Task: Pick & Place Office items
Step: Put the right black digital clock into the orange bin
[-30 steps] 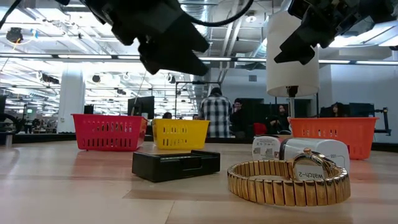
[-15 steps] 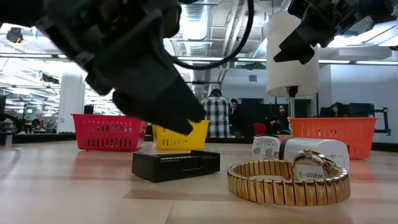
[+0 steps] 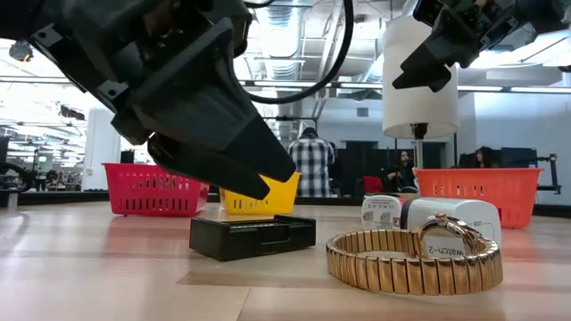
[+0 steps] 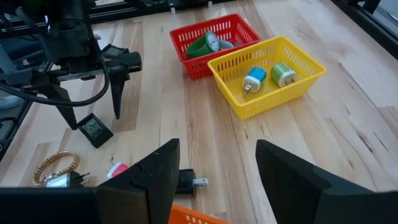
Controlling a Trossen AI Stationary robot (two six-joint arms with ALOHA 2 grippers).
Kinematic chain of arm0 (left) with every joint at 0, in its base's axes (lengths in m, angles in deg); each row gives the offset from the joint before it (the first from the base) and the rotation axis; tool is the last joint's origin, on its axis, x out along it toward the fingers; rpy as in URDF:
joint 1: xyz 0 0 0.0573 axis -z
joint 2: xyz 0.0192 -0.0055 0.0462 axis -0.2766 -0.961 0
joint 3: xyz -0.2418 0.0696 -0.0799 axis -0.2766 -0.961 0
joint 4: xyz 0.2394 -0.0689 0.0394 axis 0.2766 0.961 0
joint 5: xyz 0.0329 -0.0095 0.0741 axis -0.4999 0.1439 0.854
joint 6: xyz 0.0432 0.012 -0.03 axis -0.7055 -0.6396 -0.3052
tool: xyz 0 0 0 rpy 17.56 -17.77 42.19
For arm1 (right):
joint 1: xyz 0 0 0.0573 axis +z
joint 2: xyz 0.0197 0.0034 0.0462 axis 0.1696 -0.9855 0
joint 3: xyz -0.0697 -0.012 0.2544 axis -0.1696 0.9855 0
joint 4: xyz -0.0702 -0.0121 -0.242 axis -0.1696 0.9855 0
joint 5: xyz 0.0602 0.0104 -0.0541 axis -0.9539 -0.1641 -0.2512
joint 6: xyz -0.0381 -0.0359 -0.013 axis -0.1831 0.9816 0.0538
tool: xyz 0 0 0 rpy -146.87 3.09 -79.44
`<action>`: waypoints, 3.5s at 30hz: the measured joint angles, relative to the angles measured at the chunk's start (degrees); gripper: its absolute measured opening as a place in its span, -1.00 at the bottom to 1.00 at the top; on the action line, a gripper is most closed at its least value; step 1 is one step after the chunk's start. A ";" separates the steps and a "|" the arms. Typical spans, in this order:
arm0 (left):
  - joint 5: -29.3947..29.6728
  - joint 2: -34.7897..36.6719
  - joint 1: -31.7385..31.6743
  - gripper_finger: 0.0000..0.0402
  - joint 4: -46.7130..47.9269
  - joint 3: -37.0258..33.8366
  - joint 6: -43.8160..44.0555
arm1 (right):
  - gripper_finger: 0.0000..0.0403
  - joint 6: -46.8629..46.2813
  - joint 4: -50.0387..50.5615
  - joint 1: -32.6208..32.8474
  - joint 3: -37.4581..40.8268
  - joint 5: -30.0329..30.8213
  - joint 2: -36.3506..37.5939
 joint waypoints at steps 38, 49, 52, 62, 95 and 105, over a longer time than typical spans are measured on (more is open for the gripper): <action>6.03 -7.10 2.30 -0.09 -4.13 0.09 -10.82 | 0.01 0.11 0.02 0.00 -0.04 0.00 0.00; 3.77 -1.12 -0.40 -0.15 2.66 -0.22 -12.40 | 0.01 0.09 0.00 0.02 -0.04 0.00 0.00; 3.73 2.82 -1.87 -0.17 7.32 -0.15 -15.37 | 0.01 0.05 -0.13 0.00 -0.04 0.00 0.02; 3.83 16.11 -9.41 -0.17 10.03 -0.07 -27.48 | 0.01 -1.11 -2.22 -0.22 -0.10 0.68 -4.84; 3.77 21.00 -16.67 -0.19 11.69 0.00 -36.35 | 0.01 22.34 -17.21 7.98 -13.18 1.94 -26.67; 3.79 21.00 -16.67 -0.17 11.25 0.00 -37.82 | 0.01 20.63 -13.02 6.97 -17.79 3.48 -27.18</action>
